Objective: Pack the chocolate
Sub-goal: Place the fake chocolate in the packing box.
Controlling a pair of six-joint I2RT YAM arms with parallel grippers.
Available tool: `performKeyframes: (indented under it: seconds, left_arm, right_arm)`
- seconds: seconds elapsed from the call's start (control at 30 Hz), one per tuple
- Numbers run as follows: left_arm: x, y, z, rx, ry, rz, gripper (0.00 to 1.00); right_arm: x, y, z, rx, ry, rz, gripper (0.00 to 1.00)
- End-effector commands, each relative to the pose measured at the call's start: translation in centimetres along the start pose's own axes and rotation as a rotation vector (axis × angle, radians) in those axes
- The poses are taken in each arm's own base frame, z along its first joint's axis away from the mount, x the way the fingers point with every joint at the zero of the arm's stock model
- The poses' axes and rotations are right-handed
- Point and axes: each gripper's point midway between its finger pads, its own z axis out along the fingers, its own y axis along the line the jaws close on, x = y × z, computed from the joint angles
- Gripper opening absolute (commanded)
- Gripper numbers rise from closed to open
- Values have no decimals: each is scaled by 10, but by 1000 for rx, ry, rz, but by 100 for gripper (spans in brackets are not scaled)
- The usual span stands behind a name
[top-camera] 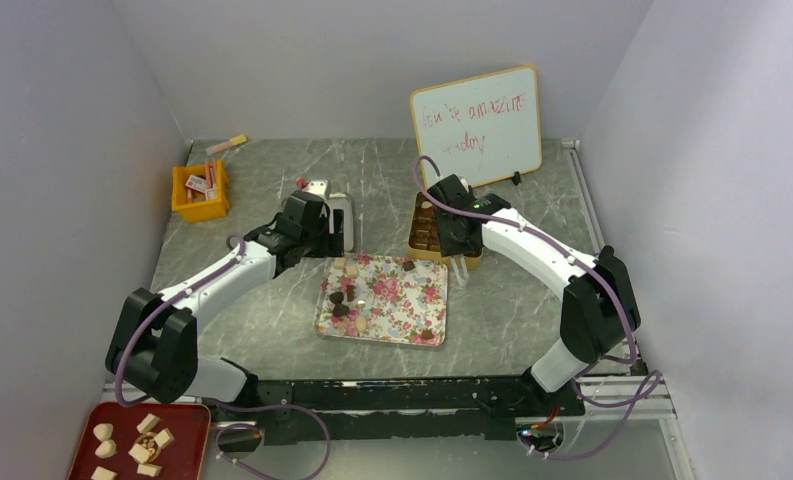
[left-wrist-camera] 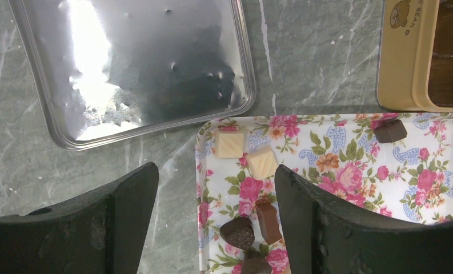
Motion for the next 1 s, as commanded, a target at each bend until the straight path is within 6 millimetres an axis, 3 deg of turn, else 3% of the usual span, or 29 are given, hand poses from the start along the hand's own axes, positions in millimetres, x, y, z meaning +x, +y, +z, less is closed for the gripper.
performKeyframes:
  seconds: [0.0, 0.3, 0.57, 0.83, 0.97]
  left_arm:
    - [-13, -6, -2, 30, -38, -2, 79]
    - [-13, -6, -3, 31, -40, -5, 79]
    - [-13, -6, -5, 30, -41, -6, 79]
    - [-15, -5, -6, 23, -45, -11, 79]
    - [-14, -5, -7, 22, -44, -23, 79]
  right_arm:
    - [-19, 3, -5, -22, -57, 16, 41]
    - [-19, 3, -6, -21, -60, 15, 41]
    - [-27, 3, -15, -36, -99, 22, 30]
    - [-40, 6, -37, -83, -157, -1, 27]
    - [-44, 18, -54, -117, -182, -50, 26]
